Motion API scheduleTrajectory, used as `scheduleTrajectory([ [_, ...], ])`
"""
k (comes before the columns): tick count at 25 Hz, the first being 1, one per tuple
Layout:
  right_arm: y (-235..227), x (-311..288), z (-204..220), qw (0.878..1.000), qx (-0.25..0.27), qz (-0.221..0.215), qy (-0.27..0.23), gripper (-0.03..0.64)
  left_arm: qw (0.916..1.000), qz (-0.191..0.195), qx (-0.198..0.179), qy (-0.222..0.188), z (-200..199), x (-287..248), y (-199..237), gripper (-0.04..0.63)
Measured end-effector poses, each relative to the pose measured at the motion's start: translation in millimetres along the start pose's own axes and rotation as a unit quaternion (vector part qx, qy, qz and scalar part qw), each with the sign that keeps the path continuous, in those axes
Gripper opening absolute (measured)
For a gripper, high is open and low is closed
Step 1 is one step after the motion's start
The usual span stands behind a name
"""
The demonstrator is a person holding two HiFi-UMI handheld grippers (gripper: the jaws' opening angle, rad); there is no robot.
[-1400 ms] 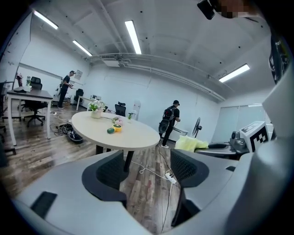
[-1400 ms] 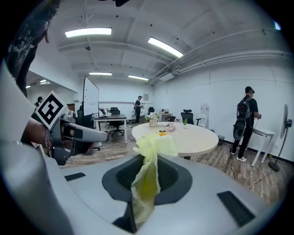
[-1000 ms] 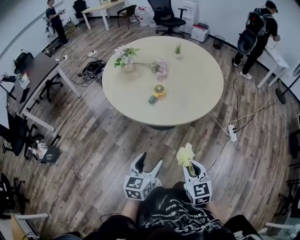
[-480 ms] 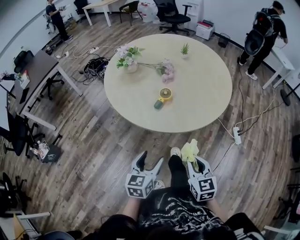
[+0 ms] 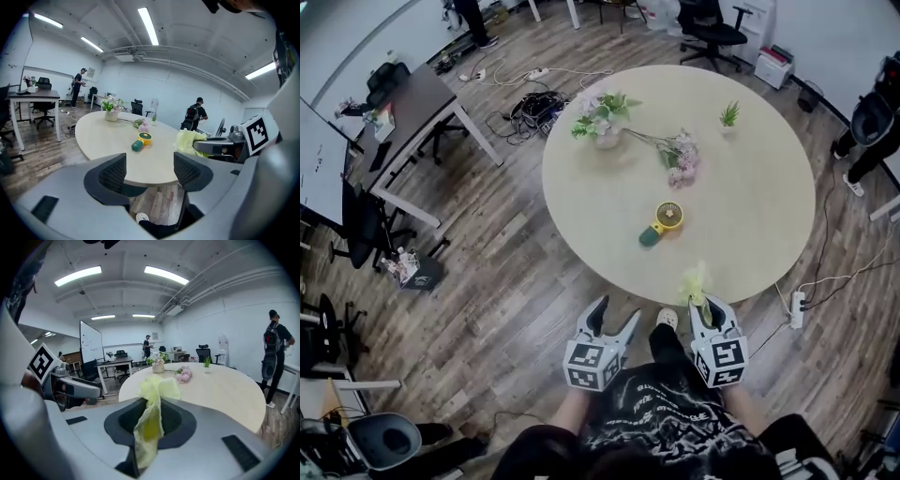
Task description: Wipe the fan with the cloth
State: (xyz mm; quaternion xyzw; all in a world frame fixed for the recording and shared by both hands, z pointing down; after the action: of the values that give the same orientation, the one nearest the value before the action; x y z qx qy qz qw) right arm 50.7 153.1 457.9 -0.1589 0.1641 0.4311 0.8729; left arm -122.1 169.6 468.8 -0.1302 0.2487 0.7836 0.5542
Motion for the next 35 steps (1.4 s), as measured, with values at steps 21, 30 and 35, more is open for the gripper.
scheduleTrajectory([
  [21,-153,-94,-42,0.997,0.005,-0.072,0.023,0.063,0.9954,-0.09,0.03,0.006,-48,-141,-5,0.342],
  [30,-168,-94,-36,0.998,-0.04,-0.021,0.039,0.069,0.9957,-0.057,-0.025,0.068,-32,-178,13,0.341],
  [35,-160,-104,-45,0.998,-0.024,-0.02,0.048,0.069,0.9939,-0.028,-0.02,0.105,-14,-203,30,0.341],
])
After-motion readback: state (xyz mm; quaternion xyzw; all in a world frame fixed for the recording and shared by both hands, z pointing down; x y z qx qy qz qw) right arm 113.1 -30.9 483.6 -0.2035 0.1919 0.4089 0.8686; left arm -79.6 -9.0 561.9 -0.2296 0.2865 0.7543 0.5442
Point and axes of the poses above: the fingertips, and each gripper's own axes: x backward along the fingers, y to its left, z out of its underside, the point moved 3 cm from there along x, backward along the fingers, and after that the axes turned 8 degrees about -z, right-handed, at the moved point
